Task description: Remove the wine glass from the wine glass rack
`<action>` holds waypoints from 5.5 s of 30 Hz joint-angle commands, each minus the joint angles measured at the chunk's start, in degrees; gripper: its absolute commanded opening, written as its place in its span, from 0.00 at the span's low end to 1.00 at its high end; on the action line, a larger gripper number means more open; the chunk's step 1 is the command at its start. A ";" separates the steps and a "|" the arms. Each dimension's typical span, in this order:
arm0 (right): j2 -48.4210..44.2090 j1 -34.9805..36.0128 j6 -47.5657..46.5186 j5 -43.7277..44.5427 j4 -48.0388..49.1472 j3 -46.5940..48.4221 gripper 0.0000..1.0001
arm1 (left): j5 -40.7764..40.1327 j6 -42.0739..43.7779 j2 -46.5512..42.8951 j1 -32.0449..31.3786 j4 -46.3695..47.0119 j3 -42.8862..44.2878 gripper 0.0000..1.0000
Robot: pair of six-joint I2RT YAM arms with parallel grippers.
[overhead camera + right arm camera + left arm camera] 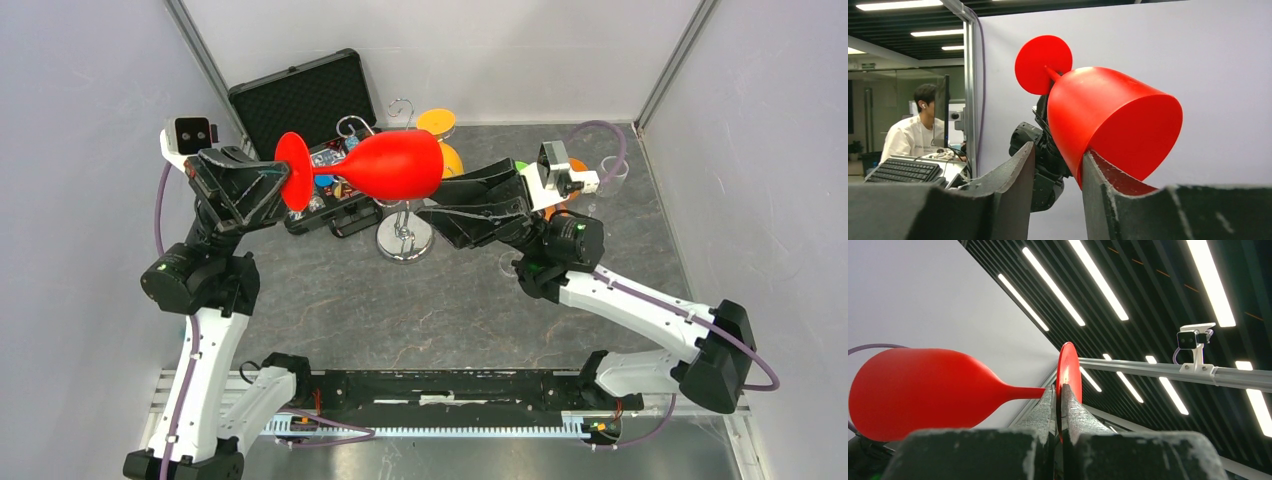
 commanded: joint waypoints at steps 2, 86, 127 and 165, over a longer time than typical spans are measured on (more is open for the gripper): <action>0.75 0.34 2.36 -3.95 6.05 4.26 0.38 | -0.30 -7.64 0.22 0.04 -3.18 -0.67 0.02; -10.98 -38.28 -35.27 31.54 -110.44 -6.46 0.00 | 7.90 68.90 -1.78 -0.03 -47.97 5.70 1.00; -20.17 -39.03 -33.01 26.91 -101.15 1.04 0.59 | 7.36 63.16 5.39 0.05 -48.33 8.99 1.00; 19.35 -25.86 10.43 19.61 -68.59 30.42 0.62 | -11.64 86.02 -4.08 0.05 -72.45 3.46 1.00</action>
